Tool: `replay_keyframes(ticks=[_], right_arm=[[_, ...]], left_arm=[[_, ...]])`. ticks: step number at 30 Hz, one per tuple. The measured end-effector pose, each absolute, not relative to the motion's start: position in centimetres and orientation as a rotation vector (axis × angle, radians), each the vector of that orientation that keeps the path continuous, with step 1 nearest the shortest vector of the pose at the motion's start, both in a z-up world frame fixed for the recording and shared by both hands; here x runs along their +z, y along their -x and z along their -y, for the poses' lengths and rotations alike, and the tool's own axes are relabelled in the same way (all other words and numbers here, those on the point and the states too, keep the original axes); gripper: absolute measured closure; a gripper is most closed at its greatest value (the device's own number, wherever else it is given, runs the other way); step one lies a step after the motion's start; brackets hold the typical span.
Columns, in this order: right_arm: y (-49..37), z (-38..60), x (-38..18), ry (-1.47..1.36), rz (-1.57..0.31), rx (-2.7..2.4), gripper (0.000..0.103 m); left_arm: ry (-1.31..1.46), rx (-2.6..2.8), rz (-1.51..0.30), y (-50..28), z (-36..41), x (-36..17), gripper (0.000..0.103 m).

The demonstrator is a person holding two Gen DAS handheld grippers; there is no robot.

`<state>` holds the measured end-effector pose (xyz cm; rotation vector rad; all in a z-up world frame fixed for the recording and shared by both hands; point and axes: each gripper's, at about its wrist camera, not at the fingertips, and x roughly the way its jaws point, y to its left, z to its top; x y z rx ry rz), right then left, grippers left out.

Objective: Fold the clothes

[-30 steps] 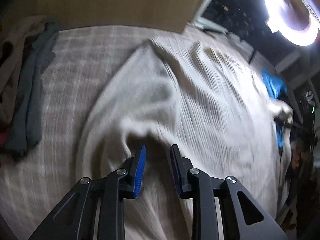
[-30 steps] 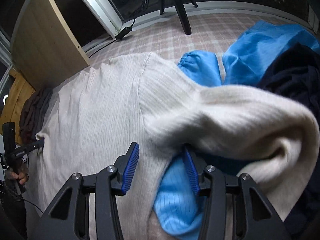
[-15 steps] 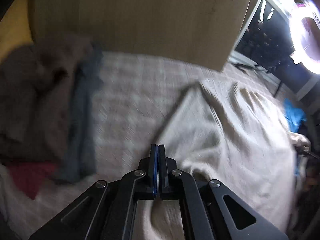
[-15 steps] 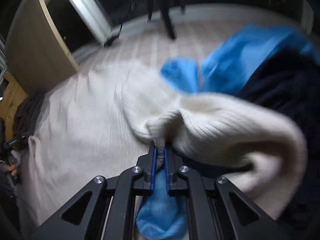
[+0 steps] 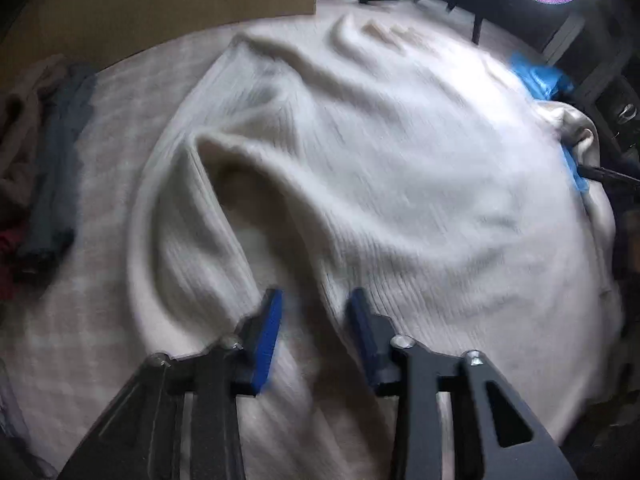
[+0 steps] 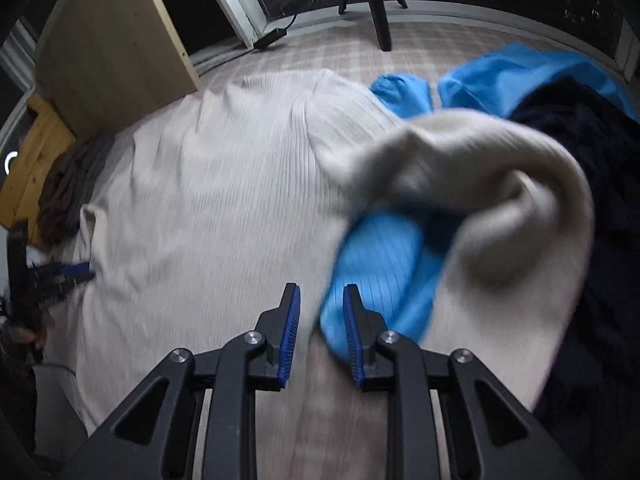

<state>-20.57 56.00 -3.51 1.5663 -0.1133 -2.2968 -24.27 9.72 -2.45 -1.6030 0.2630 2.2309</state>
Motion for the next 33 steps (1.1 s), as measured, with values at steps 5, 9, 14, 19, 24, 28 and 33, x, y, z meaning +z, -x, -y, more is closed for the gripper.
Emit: replay_keyframes(ticks=[5,9,14,19,24,28,33], right_arm=[[14.1,-59.0,0.0,-1.549,0.221,-2.271,0.06],[7.4,-59.6,-0.3,-1.575,0.256,-2.245,0.057],[0.2,-58.7,-4.1,-1.647,0.345,-2.163,0.057],[-3.5,-57.1,-6.3,-1.675,0.368,-2.111,0.057],[-5.1,-55.5,-6.7,-1.63,0.305,-2.124,0.057],[-5.2,-54.6,-6.3,-1.629,0.258,-2.119,0.097],[-6.1,-55.2,-3.1,-1.587,0.172,-2.191,0.097]], left_arm=[[1.573,2.267,-0.189,21.3,-6.0,1.5,0.074],[1.587,2.133,-0.101,15.6,-4.4,2.7,0.065],[1.651,1.932,-0.02,8.4,-6.0,0.5,0.065],[1.689,1.854,-0.057,5.5,-7.6,-1.8,0.065],[1.661,1.827,-0.08,4.4,-7.7,-2.1,0.074],[1.639,1.831,-0.07,4.3,-7.0,-1.6,0.097],[1.612,1.836,-0.058,4.2,-6.1,-1.0,0.097]])
